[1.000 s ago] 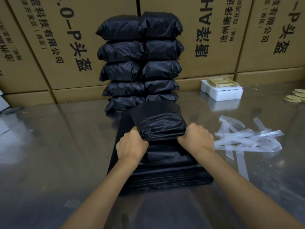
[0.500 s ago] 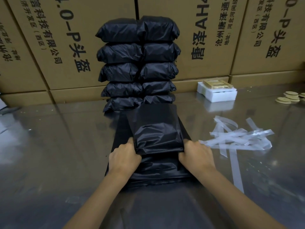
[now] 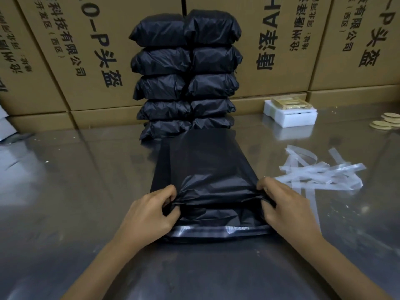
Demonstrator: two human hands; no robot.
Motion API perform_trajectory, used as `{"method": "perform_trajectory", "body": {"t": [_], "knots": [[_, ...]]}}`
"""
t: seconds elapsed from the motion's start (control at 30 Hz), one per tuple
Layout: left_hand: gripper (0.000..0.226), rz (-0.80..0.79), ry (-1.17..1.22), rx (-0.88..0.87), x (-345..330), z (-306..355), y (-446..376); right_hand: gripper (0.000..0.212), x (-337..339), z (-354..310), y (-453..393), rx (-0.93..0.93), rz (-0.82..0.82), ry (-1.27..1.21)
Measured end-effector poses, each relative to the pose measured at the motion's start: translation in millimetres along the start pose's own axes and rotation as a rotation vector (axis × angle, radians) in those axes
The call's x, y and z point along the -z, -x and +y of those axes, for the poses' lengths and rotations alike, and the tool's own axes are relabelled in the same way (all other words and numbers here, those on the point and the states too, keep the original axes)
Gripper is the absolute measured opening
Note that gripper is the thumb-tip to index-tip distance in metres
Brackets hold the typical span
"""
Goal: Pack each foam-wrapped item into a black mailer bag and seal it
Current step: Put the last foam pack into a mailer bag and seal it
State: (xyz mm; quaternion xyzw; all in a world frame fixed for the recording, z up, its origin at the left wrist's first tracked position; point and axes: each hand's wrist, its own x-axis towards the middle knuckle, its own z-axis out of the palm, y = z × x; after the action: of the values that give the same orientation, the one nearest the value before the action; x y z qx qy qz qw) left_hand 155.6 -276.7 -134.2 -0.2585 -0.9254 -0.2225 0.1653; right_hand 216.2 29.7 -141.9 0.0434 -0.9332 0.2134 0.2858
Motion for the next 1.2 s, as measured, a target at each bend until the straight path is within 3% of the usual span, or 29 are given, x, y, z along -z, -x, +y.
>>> {"method": "perform_trajectory", "body": {"t": [0.17,0.47,0.77,0.97,1.07,1.2], "knots": [[0.033,0.027,0.217,0.06,8,-6,10,0.032,5,7,9,-0.138,-0.064,-0.286],[0.049,0.302,0.136,0.19,7,7,16,0.032,15,8,15,-0.175,-0.095,-0.168],[0.026,0.001,0.133,0.103,14,-7,28,0.033,21,7,20,-0.226,-0.132,-0.134],[0.027,0.049,0.177,0.126,15,-12,35,0.022,22,10,22,-0.259,-0.182,0.039],[0.024,0.104,0.227,0.162,9,-6,36,0.024,20,11,20,-0.3,-0.145,-0.139],[0.038,0.007,0.234,0.215,6,-4,35,0.032,20,6,15,-0.408,-0.043,-0.42]]}}
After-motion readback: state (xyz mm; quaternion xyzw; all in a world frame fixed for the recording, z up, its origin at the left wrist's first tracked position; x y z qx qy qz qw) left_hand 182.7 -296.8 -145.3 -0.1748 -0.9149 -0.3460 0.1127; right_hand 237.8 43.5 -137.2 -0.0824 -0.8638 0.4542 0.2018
